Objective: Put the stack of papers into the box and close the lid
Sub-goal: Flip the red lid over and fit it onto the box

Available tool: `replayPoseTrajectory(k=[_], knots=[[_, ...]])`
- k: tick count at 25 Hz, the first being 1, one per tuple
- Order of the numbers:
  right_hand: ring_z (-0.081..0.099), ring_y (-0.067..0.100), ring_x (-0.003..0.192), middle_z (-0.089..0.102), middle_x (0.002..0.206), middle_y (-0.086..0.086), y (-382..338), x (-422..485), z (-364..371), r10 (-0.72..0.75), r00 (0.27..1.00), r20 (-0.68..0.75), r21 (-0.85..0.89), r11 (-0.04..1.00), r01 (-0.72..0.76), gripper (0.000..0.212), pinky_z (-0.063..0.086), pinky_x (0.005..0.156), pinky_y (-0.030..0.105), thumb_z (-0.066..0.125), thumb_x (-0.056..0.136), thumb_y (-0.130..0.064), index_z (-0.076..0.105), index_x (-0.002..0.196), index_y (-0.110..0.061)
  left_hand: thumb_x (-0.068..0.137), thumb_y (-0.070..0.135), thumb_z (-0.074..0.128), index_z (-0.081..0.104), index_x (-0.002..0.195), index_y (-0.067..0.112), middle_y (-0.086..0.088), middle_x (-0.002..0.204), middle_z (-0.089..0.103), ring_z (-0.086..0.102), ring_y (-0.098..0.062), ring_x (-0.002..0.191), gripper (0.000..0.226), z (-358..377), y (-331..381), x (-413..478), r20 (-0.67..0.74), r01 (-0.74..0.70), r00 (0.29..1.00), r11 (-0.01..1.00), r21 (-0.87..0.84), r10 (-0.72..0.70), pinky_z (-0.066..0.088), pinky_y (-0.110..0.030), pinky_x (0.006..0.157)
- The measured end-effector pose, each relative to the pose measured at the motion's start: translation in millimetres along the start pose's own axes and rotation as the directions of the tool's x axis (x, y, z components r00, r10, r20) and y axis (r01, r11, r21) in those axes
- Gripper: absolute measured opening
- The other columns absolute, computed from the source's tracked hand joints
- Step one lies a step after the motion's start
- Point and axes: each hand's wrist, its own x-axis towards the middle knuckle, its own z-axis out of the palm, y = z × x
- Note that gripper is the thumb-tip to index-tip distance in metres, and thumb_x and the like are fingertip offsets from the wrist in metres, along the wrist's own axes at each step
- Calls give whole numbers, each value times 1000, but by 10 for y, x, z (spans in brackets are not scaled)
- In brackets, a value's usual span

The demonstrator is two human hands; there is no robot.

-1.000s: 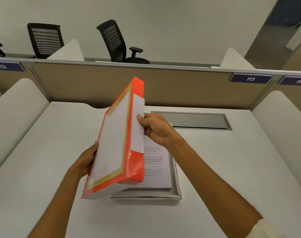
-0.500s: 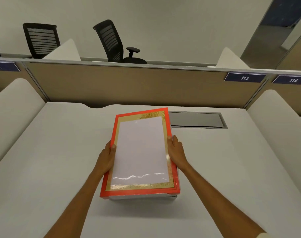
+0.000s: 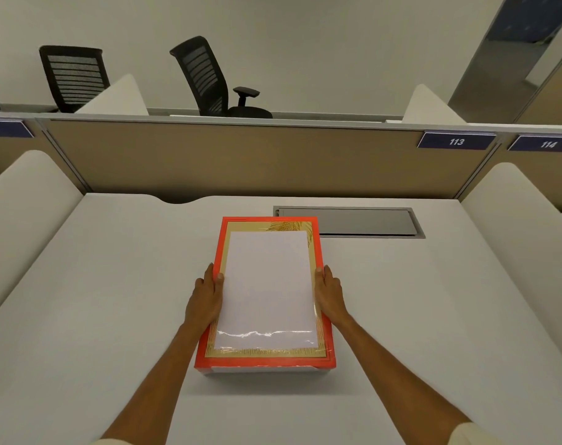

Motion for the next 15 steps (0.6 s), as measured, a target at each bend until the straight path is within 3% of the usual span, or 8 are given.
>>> replayPoseTrajectory(k=[12, 15], knots=[[55, 32, 117, 55, 130, 16, 90, 118, 61, -12, 1000, 10, -53, 999, 12, 52, 45, 104, 50, 23, 103, -42, 41, 139, -10, 100, 50, 25, 23, 153, 20, -16, 138, 51, 57, -35, 120, 61, 89, -77, 61, -6, 29, 1000, 999, 40, -28, 51, -53, 98], [47, 33, 126, 46, 140, 17, 105, 112, 95, -23, 999, -37, -235, 972, 13, 59, 42, 106, 49, 25, 101, -48, 32, 145, -10, 100, 51, 26, 24, 153, 16, -18, 140, 48, 56, -37, 121, 63, 111, -76, 63, -39, 49, 998, 987, 155, -44, 51, -52, 96]])
